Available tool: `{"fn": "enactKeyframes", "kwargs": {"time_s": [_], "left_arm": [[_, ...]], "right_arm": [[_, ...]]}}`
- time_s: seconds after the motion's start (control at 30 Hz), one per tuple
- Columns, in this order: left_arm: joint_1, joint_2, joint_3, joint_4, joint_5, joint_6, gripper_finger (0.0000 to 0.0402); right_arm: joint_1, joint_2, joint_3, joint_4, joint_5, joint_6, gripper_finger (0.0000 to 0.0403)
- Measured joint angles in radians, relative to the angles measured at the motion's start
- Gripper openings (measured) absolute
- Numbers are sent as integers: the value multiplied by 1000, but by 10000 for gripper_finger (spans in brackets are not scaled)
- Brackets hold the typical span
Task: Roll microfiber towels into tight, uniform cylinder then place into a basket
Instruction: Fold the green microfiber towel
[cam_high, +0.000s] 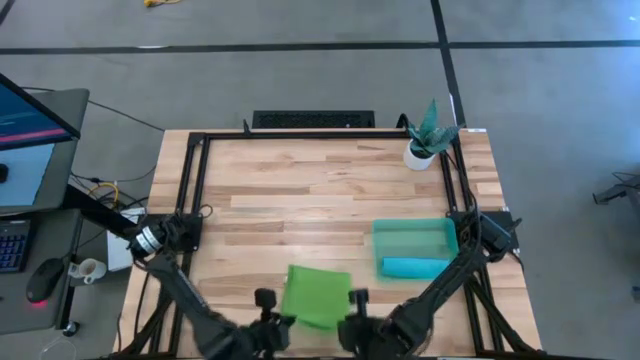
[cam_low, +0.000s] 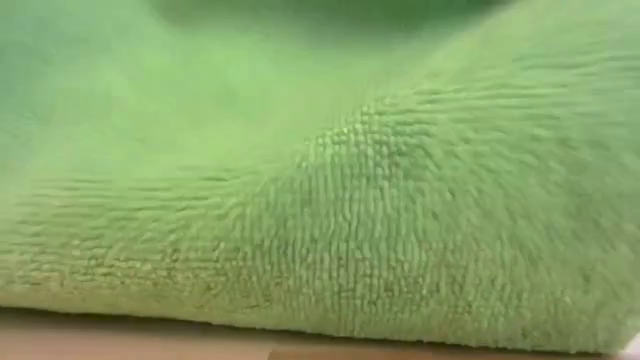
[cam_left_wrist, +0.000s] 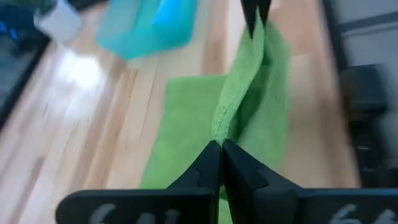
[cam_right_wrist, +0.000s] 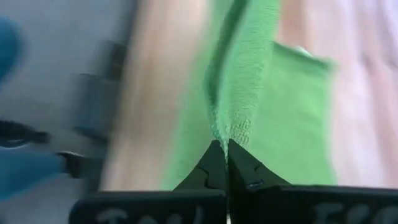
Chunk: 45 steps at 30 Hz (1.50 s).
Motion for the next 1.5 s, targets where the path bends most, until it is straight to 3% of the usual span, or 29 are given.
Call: {"fn": "enactKeyframes", "kwargs": {"time_s": [0.17, 0.47, 1.2, 1.33, 1.5], "left_arm": [[101, -1, -58, -23, 99, -29, 0], [197, 0, -125, -69, 202, -92, 0], [245, 0, -126, -119, 174, -3, 1], [255, 0, -126, -141, 178, -11, 22], [264, 0, -126, -143, 197, -3, 83]], "right_arm": [[-65, 3, -32, -152, 38, 176, 8], [-161, 6, -133, -94, 6, 230, 9], [-219, 6, -161, -93, -40, 274, 11], [-223, 6, -161, -95, -60, 291, 7], [-224, 6, -161, -97, -65, 289, 9]]}}
